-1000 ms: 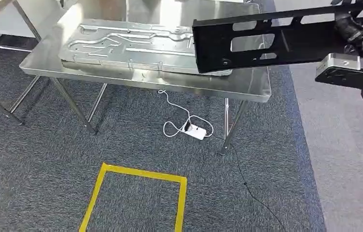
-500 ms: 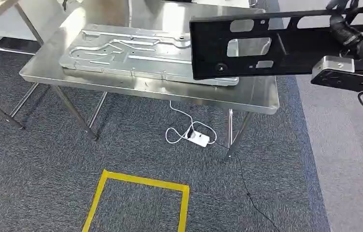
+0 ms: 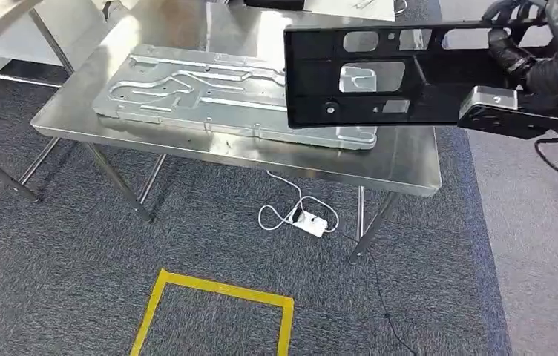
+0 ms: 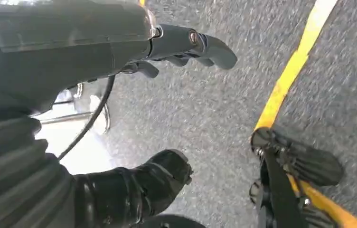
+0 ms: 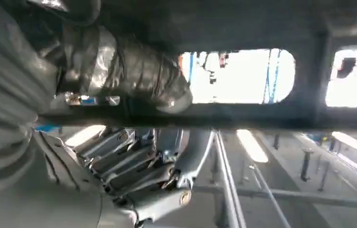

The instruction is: Take the parts from the cabinet and place them on the table.

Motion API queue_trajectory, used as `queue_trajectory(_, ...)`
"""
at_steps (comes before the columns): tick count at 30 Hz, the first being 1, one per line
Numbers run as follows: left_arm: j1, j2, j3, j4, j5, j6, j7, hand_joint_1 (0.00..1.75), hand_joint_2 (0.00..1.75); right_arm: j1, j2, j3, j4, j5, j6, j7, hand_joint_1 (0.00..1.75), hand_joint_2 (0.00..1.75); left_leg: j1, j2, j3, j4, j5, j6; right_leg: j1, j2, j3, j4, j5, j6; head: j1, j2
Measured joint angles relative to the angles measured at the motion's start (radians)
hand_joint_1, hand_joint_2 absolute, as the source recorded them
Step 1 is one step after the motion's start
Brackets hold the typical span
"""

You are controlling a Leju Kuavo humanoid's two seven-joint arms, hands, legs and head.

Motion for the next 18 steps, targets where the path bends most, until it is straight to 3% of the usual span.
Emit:
queue_trajectory(1, -0.001, -0.001, 0.000, 0.001, 0.000, -0.002, 0.001, 0.00, 1.75, 0.001, 0.009, 0.002, 0.005, 0.005, -0.004, 0.002, 1.75, 1.75, 0.004, 0.007, -0.013, 0.029, -0.007, -0.007, 0.001, 0.005, 0.013, -0.014, -0.010, -0.003, -0.004, 0.000)
queue_trajectory(2, -0.001, 0.000, 0.000, 0.001, 0.000, -0.003, 0.001, 0.00, 1.75, 0.001, 0.019, 0.006, 0.013, 0.010, -0.012, 0.002, 1.75, 1.75, 0.007, 0.014, -0.047, 0.093, -0.026, -0.014, 0.001, 0.004, 0.019, -0.024, -0.012, -0.007, -0.004, 0.000)
queue_trajectory(4, -0.001, 0.003, 0.000, 0.001, 0.000, -0.003, 0.001, 0.00, 1.75, 0.003, 0.034, 0.013, 0.027, 0.015, -0.014, 0.004, 1.75, 1.75, 0.011, 0.017, -0.145, 0.251, -0.073, -0.023, 0.002, 0.000, 0.031, -0.026, -0.019, -0.009, -0.005, 0.000)
queue_trajectory(5, 0.000, 0.005, 0.000, 0.001, 0.000, -0.003, 0.001, 0.00, 1.75, 0.008, 0.041, 0.017, 0.034, 0.015, -0.014, 0.003, 1.75, 1.75, 0.012, 0.018, -0.191, 0.312, -0.077, -0.026, 0.002, -0.001, 0.039, -0.026, -0.027, -0.009, -0.005, 0.000)
queue_trajectory(6, 0.002, 0.005, 0.001, 0.001, 0.000, -0.003, 0.002, 0.00, 1.75, 0.009, 0.046, 0.022, 0.040, 0.015, -0.014, 0.003, 1.75, 1.75, 0.014, 0.019, -0.214, 0.321, -0.051, -0.027, 0.001, -0.001, 0.049, -0.025, -0.035, -0.008, -0.005, 0.000)
queue_trajectory(7, 0.006, 0.005, 0.001, 0.001, 0.000, -0.003, 0.002, 0.00, 1.75, 0.010, 0.051, 0.026, 0.045, 0.015, -0.014, 0.003, 1.75, 1.75, 0.015, 0.019, -0.212, 0.281, 0.001, -0.026, 0.000, -0.001, 0.061, -0.025, -0.044, -0.007, -0.005, 0.000)
queue_trajectory(9, 0.010, 0.008, 0.001, 0.001, 0.000, -0.003, 0.002, 0.00, 1.75, 0.008, 0.058, 0.026, 0.050, 0.015, -0.014, 0.002, 1.75, 1.75, 0.017, 0.020, -0.164, 0.120, 0.131, -0.021, -0.002, -0.002, 0.090, -0.023, -0.066, 0.000, -0.005, 0.000)
queue_trajectory(10, 0.013, 0.008, 0.002, 0.001, 0.000, -0.003, 0.003, 0.00, 1.75, 0.008, 0.063, 0.026, 0.053, 0.015, -0.015, 0.002, 1.75, 1.75, 0.015, 0.018, -0.143, 0.071, 0.150, -0.018, -0.003, -0.004, 0.101, -0.024, -0.077, 0.005, -0.004, 0.000)
queue_trajectory(11, 0.015, 0.008, 0.002, 0.001, 0.000, -0.003, 0.003, 0.00, 1.75, 0.005, 0.066, 0.027, 0.058, 0.015, -0.022, 0.003, 1.75, 1.75, 0.007, 0.018, -0.135, 0.070, 0.142, -0.016, 0.005, 0.000, 0.103, -0.022, -0.081, 0.011, -0.005, 0.000)
queue_trajectory(14, 0.010, 0.010, 0.002, 0.001, 0.000, -0.002, 0.003, 0.00, 1.75, 0.009, 0.075, 0.029, 0.069, 0.014, -0.033, 0.004, 1.75, 1.75, 0.007, 0.017, -0.116, 0.034, 0.097, 0.000, 0.003, -0.002, 0.095, -0.025, -0.086, 0.024, -0.004, 0.000)
queue_trajectory(16, 0.011, 0.010, 0.003, 0.000, 0.000, -0.002, 0.003, 0.00, 1.75, 0.012, 0.076, 0.029, 0.074, 0.014, -0.039, 0.004, 1.75, 1.75, 0.015, 0.016, -0.101, 0.018, 0.092, 0.010, 0.001, -0.003, 0.090, -0.008, -0.106, 0.035, -0.002, 0.000)
queue_trajectory(17, 0.011, 0.010, 0.004, 0.000, 0.000, -0.002, 0.003, 0.00, 1.75, 0.014, 0.076, 0.029, 0.077, 0.014, -0.047, 0.003, 1.75, 1.75, 0.015, 0.016, -0.094, 0.014, 0.088, 0.016, 0.001, -0.002, 0.067, 0.040, -0.124, 0.035, -0.003, 0.000)
queue_trajectory(18, 0.013, 0.010, 0.004, 0.000, 0.000, -0.002, 0.003, 0.00, 1.75, 0.020, 0.078, 0.029, 0.080, 0.014, -0.054, 0.004, 1.75, 1.75, 0.015, 0.016, -0.088, 0.012, 0.085, 0.021, 0.003, -0.001, 0.019, 0.126, -0.156, 0.034, -0.002, 0.000)
